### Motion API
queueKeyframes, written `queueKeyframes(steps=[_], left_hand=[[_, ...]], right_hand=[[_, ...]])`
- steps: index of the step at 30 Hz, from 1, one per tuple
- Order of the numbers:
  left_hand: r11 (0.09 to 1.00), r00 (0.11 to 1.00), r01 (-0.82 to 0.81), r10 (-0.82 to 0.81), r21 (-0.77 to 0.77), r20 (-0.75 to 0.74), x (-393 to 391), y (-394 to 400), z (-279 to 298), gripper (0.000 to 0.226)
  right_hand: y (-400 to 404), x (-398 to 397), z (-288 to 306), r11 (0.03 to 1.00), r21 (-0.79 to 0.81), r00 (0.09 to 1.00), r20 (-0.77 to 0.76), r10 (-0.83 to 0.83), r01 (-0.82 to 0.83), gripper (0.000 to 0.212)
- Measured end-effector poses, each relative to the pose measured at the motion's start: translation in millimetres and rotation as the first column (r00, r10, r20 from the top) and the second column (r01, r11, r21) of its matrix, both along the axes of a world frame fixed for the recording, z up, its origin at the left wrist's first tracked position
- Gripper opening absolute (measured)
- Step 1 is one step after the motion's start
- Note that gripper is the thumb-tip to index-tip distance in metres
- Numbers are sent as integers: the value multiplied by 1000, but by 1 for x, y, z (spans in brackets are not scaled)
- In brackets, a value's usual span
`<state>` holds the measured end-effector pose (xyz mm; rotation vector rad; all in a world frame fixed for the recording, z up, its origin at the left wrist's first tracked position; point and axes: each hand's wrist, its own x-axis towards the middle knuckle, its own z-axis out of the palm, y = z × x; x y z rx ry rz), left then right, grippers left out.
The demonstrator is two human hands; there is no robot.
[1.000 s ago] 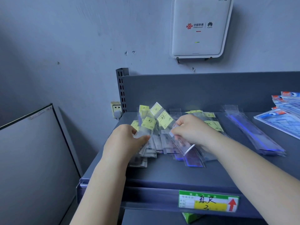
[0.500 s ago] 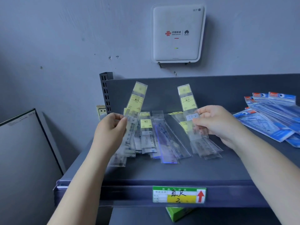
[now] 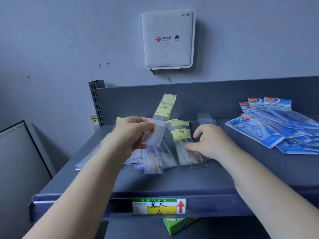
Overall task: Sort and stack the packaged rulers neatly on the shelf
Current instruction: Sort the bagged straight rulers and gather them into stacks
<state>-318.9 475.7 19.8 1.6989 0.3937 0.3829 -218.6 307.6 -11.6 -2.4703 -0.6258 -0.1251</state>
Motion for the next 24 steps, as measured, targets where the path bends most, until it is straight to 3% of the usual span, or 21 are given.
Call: queueKeyframes(steps=[5, 8, 14, 18, 20, 24], left_hand=[[998, 997, 62, -60, 29, -52, 23, -18, -4, 10], [992, 991, 98, -90, 81, -102, 38, -27, -8, 10], [937, 947, 186, -92, 294, -309, 51, -37, -14, 16], [900, 965, 141, -32, 413, -260, 43, -28, -7, 16], [848, 977, 111, 3, 519, -213, 32, -18, -4, 11], [642, 978, 33, 136, 766, -157, 3, 11, -11, 21]], right_hand=[[0, -1, 0, 973, 222, 997, 51, 54, -64, 6], [-2, -2, 1, 964, 261, 996, 89, 23, -46, 12], [-3, 1, -2, 989, 144, 995, 99, 22, -36, 19], [0, 0, -4, 998, 9, 996, 66, 62, -63, 16], [0, -1, -4, 995, -37, 992, 82, 91, -88, 15], [1, -2, -1, 993, -34, 987, 110, 119, -116, 16]])
